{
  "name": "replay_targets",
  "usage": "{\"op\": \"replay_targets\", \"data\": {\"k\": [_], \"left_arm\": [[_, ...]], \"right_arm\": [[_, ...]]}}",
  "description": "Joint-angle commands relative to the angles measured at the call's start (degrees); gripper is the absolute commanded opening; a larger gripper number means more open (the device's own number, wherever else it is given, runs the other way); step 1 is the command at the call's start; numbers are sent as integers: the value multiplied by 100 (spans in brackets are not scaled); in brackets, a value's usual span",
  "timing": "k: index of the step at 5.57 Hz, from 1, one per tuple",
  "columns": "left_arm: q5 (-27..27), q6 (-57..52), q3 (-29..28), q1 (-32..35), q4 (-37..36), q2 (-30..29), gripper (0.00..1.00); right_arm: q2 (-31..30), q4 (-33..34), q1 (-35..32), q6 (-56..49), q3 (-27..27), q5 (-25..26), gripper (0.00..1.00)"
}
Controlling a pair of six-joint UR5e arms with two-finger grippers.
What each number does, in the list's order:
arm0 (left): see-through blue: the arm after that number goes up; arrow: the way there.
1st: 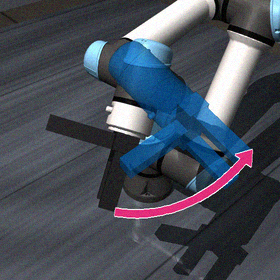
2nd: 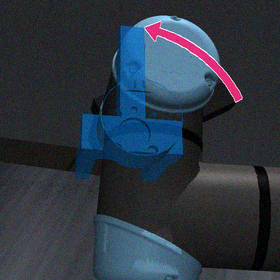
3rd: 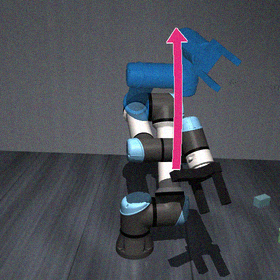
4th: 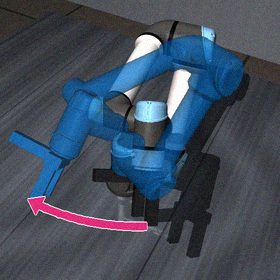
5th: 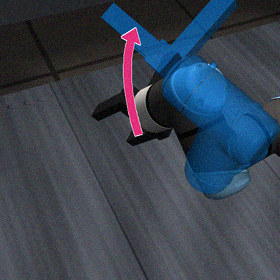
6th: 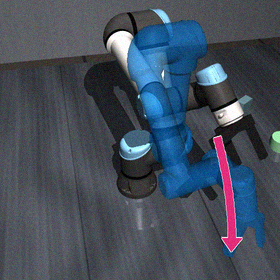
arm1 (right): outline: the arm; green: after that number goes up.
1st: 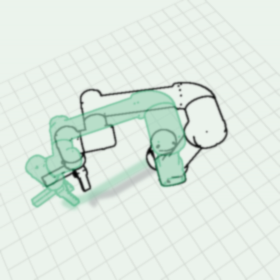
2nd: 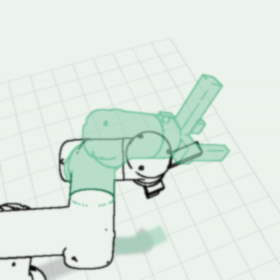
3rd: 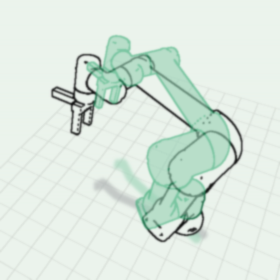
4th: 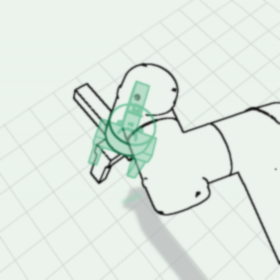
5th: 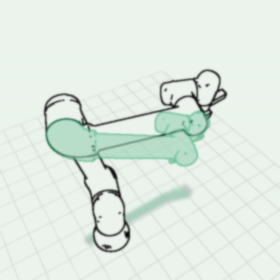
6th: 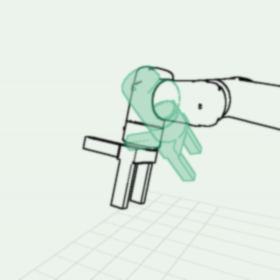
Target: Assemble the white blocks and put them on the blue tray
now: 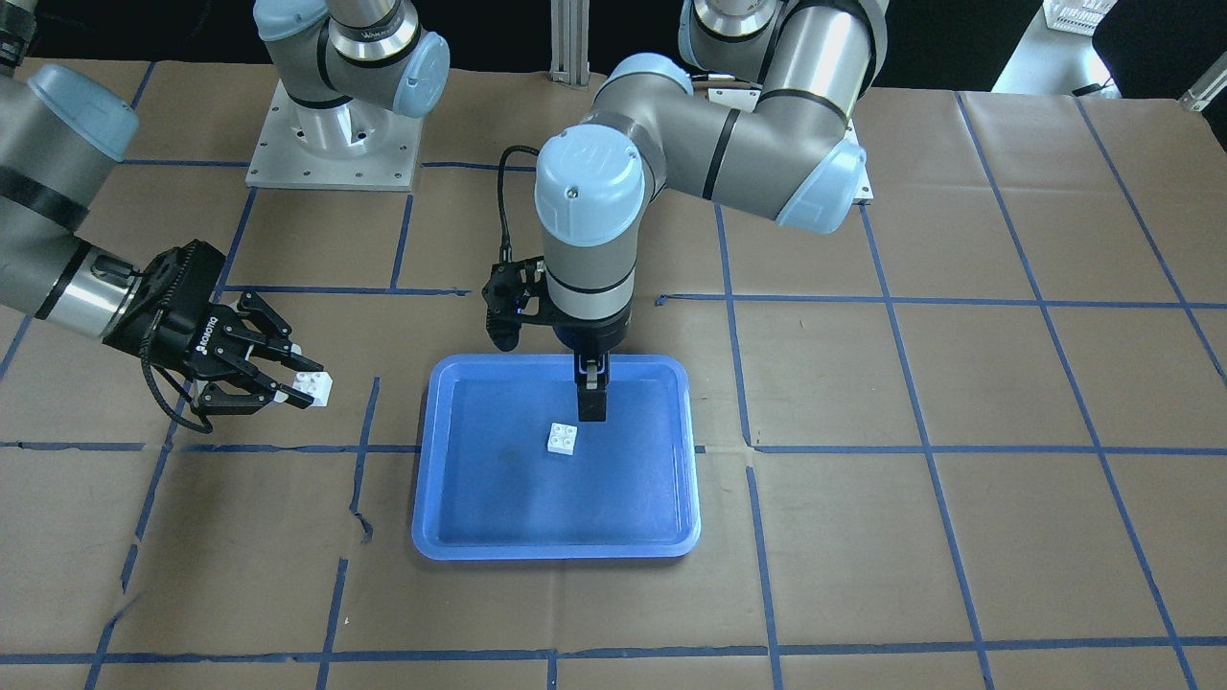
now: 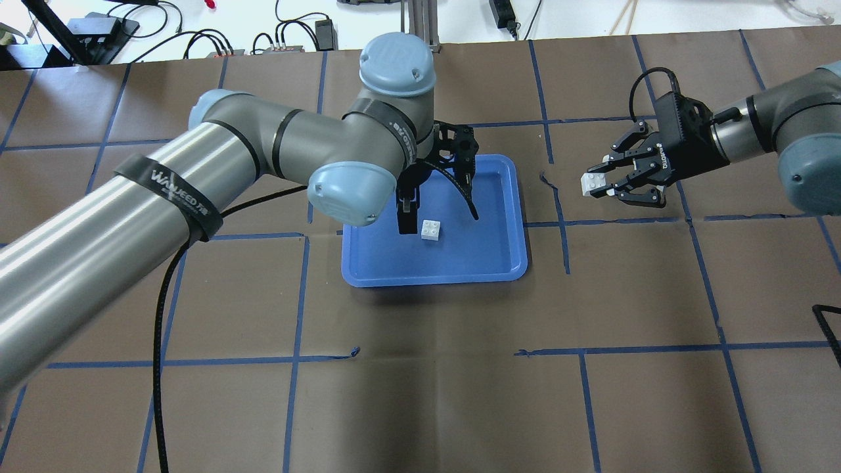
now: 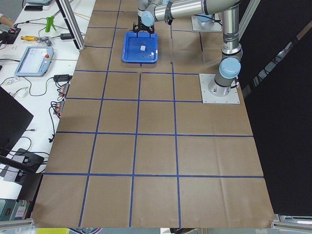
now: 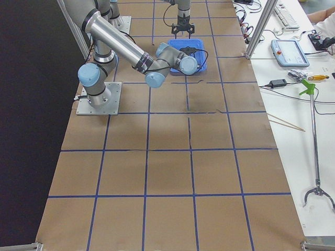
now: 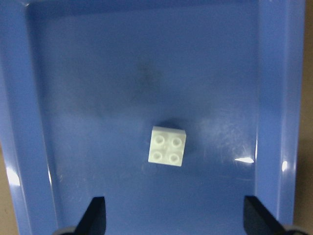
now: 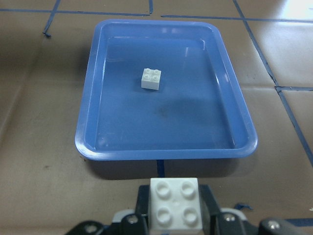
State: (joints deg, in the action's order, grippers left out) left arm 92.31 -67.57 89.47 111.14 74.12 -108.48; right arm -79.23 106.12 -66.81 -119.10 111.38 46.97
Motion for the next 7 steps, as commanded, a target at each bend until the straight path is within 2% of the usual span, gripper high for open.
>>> {"op": "replay_targets", "data": {"k": [1, 2, 3, 4, 5, 6, 7], "left_arm": [[41, 288, -351, -362, 2140, 869, 99], [51, 1472, -178, -661, 2159, 1360, 99], [24, 2589, -280, -977, 2133, 1530, 99], [224, 3644, -316, -1189, 1890, 1549, 99], [400, 4229, -403, -1722, 2218, 1724, 99], [333, 4252, -265, -2049, 2378, 2169, 99], [358, 4226, -264, -2087, 2510, 2356, 99]], "right_arm": [[-58, 154, -78, 245, 339, -292, 19], [-58, 225, -209, 325, 341, -303, 20], [-49, 495, -419, 683, 376, -303, 20], [-5, 1394, -821, 1434, 515, -303, 20], [108, 2177, -1147, 1999, 717, -303, 20], [327, 2907, -1516, 2587, 788, -294, 20], [651, 3785, -1911, 3385, 789, -207, 20]]}}
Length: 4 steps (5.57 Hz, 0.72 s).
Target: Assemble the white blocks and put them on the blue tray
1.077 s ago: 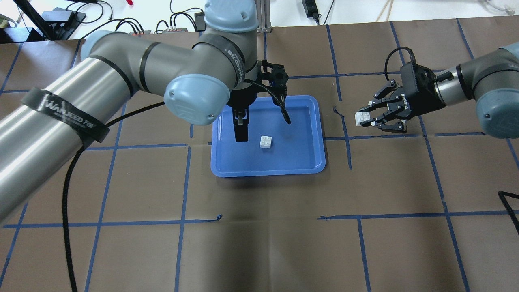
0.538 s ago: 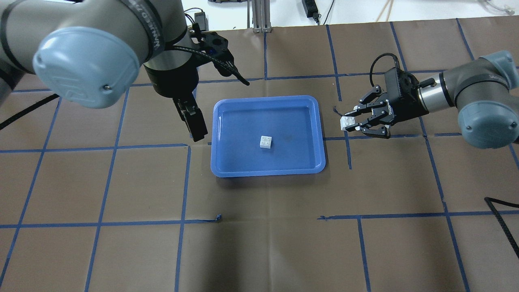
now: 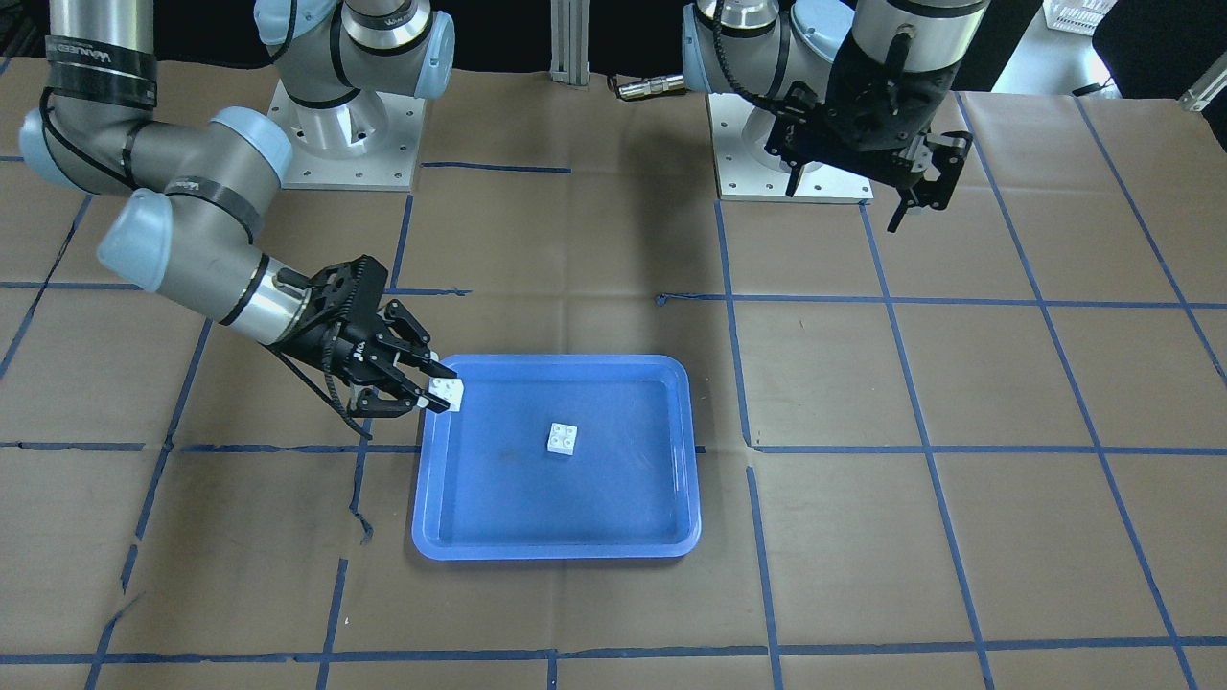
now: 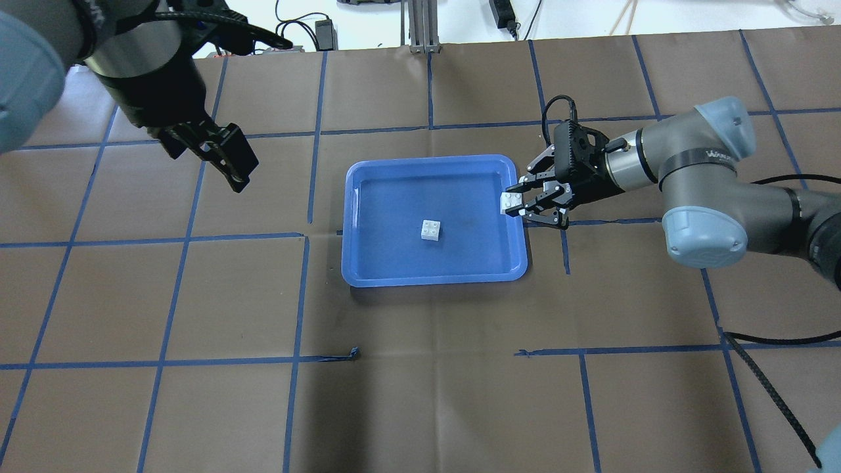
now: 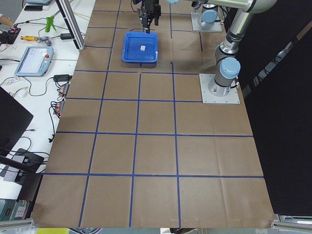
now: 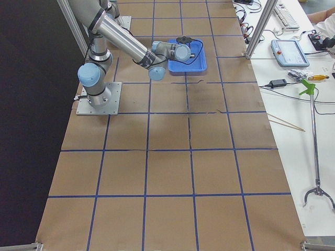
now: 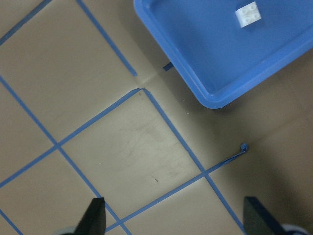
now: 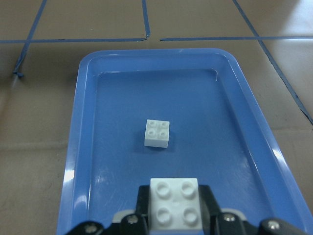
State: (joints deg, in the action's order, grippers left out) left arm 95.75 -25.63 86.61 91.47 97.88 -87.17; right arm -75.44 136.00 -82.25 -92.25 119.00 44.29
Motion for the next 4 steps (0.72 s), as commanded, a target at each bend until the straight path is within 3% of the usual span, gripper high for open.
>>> {"op": "replay_targets", "data": {"k": [1, 2, 4], "left_arm": [[-12, 40, -12, -147, 196, 209, 99], [49, 40, -3, -164, 214, 209, 99], [32, 40, 5, -165, 214, 209, 99]], "right_arm": [[745, 1536, -580, 1109, 27, 79, 20], [1115, 2014, -686, 1331, 18, 193, 20], [1320, 2159, -784, 1649, 0, 281, 20]]}}
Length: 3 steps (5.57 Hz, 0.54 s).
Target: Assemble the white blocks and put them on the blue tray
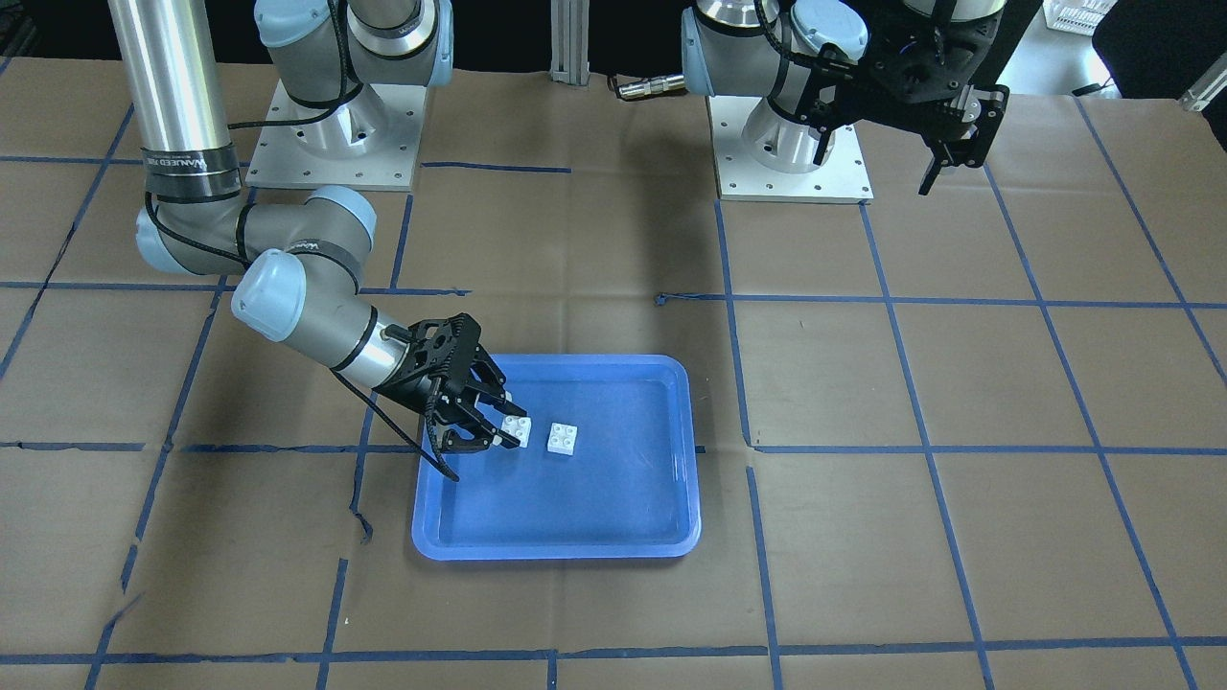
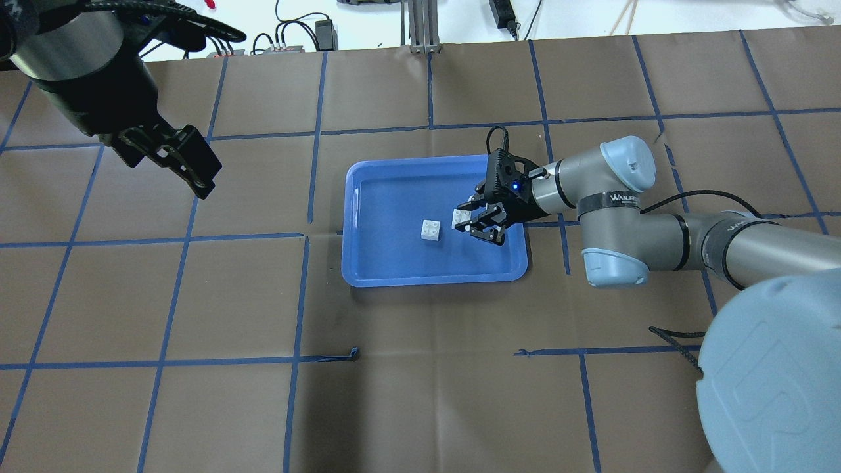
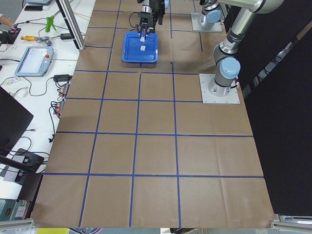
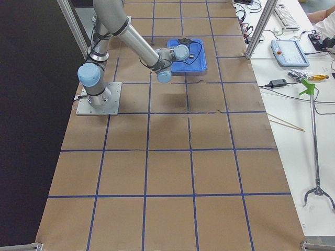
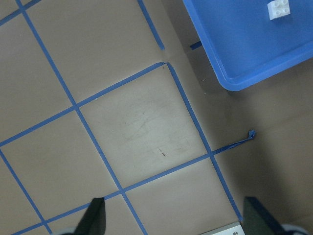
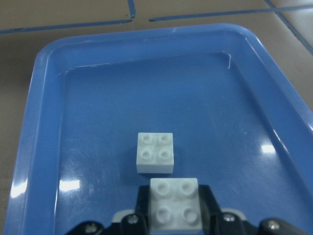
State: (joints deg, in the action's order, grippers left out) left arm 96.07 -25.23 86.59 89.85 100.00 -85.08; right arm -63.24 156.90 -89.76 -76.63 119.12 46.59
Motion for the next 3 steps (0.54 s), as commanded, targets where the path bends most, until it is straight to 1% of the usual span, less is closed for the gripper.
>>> {"op": "replay_targets", "data": {"k": [1, 3], "left_arm": [[-18, 0, -11, -3, 2, 0, 99], [8, 0, 7, 6, 2, 0, 99]], "right_arm": [[197, 191, -94, 87, -20, 52, 20], [312, 358, -226, 96, -29, 148, 20]]}}
